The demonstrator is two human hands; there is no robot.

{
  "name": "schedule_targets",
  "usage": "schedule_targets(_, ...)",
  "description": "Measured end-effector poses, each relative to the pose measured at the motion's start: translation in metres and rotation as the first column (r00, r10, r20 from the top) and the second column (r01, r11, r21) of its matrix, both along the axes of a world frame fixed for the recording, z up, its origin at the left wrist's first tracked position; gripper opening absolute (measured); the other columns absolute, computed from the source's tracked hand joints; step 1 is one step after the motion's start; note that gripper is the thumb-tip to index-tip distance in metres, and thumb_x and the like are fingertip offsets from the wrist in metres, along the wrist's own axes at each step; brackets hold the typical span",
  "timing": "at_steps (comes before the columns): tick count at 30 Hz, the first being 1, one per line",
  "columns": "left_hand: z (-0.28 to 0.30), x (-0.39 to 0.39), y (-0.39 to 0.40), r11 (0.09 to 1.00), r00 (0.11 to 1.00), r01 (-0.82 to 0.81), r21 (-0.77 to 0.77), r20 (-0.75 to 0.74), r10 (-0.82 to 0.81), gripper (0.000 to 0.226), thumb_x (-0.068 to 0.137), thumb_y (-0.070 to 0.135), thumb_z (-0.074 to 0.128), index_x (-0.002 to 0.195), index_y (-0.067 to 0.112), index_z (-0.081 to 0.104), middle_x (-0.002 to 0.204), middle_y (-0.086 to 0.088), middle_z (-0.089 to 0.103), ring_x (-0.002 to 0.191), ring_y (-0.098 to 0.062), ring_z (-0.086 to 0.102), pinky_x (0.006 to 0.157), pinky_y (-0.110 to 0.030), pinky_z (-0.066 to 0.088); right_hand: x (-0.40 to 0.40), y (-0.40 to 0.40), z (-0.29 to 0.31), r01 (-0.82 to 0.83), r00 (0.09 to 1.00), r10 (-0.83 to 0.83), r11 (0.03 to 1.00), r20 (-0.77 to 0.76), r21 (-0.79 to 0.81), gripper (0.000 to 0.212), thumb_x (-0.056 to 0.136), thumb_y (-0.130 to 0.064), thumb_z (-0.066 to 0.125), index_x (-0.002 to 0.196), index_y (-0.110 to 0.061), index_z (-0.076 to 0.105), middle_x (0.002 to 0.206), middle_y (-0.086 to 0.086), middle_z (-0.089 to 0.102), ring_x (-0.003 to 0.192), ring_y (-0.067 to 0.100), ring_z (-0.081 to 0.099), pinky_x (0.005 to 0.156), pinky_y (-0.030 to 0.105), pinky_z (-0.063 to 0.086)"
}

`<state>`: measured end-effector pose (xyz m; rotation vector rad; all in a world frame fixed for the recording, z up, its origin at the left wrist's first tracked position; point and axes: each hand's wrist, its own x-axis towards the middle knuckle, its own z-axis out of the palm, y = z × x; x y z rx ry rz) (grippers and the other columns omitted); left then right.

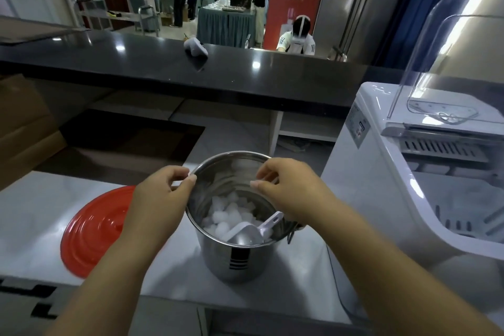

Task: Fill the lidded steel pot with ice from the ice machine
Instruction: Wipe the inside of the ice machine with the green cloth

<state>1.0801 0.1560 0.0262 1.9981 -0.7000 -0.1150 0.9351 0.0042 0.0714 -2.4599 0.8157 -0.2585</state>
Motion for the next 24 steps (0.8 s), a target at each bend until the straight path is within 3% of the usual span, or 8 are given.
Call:
schedule_targets(7,0.000,-0.012,0.020,0.980,0.981,-0.187,-0.074,0.044,0.190,0.013,0.090,0.026,0.058,0.103,0.024,0.061,0.083,0.020,0.052,0.074,0.011,0.045,0.063,-0.016,0.035,-0.003,0.005,0.001,-0.038,0.959,0.016,0.997,0.282,0.072,0.017,0.086,-0.042,0.065,0.084,-0.026,0.065,0.075,-0.013,0.063,0.072,0.002,0.059,0.062,0.017,0.047)
schedule_targets(10,-0.005,-0.014,0.033,0.977,0.978,-0.204,-0.054,0.029,0.206,0.015,0.091,0.028,0.058,0.104,0.023,0.062,0.090,0.015,0.056,0.081,-0.002,0.050,0.071,-0.023,0.040,0.003,0.016,0.006,-0.085,0.929,0.029,0.987,0.368,0.136,0.016,0.085,-0.041,0.066,0.084,-0.024,0.066,0.073,-0.010,0.064,0.069,0.004,0.060,0.065,0.023,0.053)
schedule_targets(13,-0.008,-0.008,0.049,0.975,0.975,-0.221,-0.026,-0.010,0.221,0.018,0.090,0.029,0.058,0.107,0.024,0.062,0.102,0.006,0.058,0.094,-0.012,0.051,0.079,-0.033,0.043,0.013,0.034,0.011,-0.138,0.902,0.057,0.977,0.427,0.161,0.014,0.086,-0.038,0.066,0.084,-0.024,0.067,0.073,-0.010,0.065,0.069,0.003,0.061,0.062,0.019,0.051)
schedule_targets(17,-0.011,0.010,0.074,0.974,0.973,-0.228,-0.012,-0.037,0.227,0.013,0.089,0.032,0.059,0.100,0.028,0.063,0.101,0.002,0.064,0.099,-0.019,0.057,0.084,-0.038,0.047,0.035,0.068,0.016,-0.213,0.878,0.102,0.958,0.468,0.191,0.013,0.086,-0.036,0.067,0.084,-0.024,0.066,0.073,-0.007,0.066,0.068,0.005,0.062,0.062,0.020,0.054)
schedule_targets(24,-0.017,0.054,0.119,0.980,0.979,-0.197,0.033,-0.039,0.199,0.012,0.090,0.029,0.058,0.099,0.024,0.063,0.092,0.006,0.063,0.087,-0.010,0.058,0.068,-0.025,0.042,0.082,0.133,0.003,-0.278,0.880,0.164,0.939,0.447,0.202,0.015,0.086,-0.039,0.066,0.084,-0.023,0.064,0.070,-0.007,0.063,0.062,0.003,0.057,0.059,0.021,0.052)
